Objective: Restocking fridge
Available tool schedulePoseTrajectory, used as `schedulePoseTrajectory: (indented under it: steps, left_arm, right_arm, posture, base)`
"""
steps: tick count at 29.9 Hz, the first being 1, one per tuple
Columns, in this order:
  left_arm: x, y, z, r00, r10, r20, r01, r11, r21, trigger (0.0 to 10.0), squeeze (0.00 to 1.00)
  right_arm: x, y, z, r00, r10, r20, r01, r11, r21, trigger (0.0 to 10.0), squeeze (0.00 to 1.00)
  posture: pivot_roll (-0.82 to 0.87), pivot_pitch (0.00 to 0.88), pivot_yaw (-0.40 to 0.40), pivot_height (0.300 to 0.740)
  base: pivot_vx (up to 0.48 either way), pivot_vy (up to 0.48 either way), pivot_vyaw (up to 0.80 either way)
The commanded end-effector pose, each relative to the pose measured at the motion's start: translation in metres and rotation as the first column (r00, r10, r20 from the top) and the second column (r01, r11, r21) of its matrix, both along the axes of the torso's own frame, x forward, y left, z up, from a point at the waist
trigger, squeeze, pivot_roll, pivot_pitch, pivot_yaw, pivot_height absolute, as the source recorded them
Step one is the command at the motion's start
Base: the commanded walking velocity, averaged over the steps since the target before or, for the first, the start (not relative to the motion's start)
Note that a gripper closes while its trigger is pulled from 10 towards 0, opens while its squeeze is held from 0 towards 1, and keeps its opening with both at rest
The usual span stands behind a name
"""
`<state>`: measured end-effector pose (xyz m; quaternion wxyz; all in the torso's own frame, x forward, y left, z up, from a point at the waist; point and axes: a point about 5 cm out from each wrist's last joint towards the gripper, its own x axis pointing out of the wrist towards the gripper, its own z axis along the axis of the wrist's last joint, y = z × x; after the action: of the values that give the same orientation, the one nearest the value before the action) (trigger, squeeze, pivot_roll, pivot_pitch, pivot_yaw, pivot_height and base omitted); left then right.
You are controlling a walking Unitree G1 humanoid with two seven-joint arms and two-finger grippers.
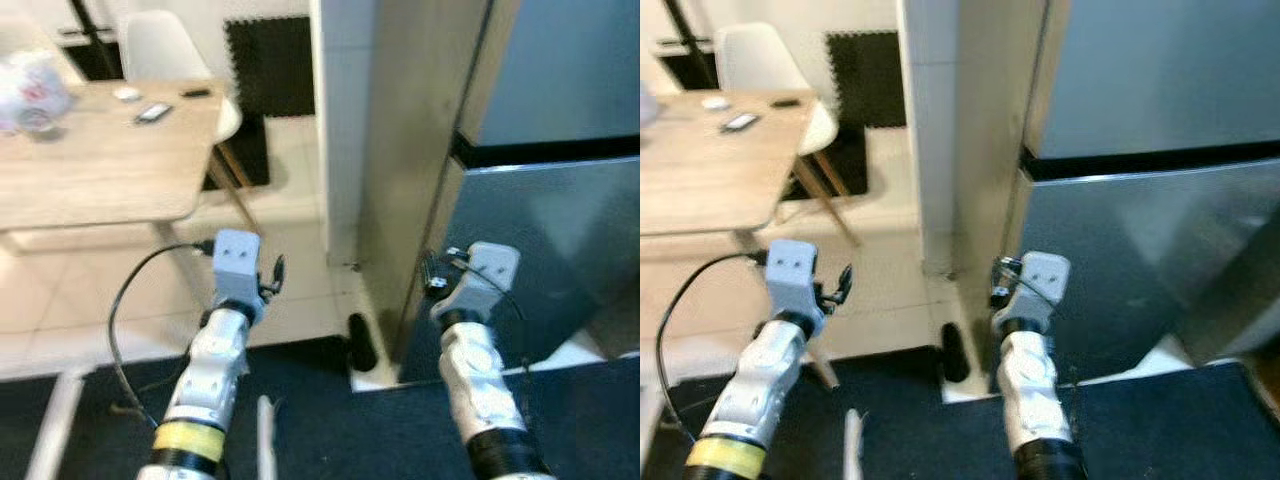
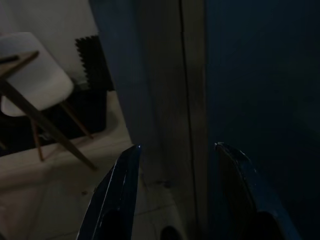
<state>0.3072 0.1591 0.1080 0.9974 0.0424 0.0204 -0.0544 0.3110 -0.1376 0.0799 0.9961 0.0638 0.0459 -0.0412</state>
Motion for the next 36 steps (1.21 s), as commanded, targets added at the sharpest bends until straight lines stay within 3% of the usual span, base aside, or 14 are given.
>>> schedulePoseTrajectory:
  steps: [1, 36]
  left_arm:
    - [-0.0011, 0.0017, -0.0036, 1.000, 0.010, -0.018, -0.010, 1.000, 0.003, 10.0, 0.00]
    - [-0.0005, 0.0009, -0.0033, 1.000, 0.011, -0.019, -0.010, 1.000, 0.001, 10.0, 0.00]
  right_arm:
    - [-0.0014, 0.0042, -0.0044, 1.000, 0.005, -0.019, -0.005, 1.000, 0.013, 10.0, 0.00]
    - [-0.0009, 0.0041, -0.0047, 1.000, 0.005, -0.020, -0.005, 1.000, 0.010, 10.0, 0.00]
  posture:
    - [0.03, 0.000, -0.001, 0.740]
    - [0.03, 0.000, -0.003, 0.740]
  base:
    - [0.000, 0.311, 0.00]
    - [0.000, 0.318, 0.00]
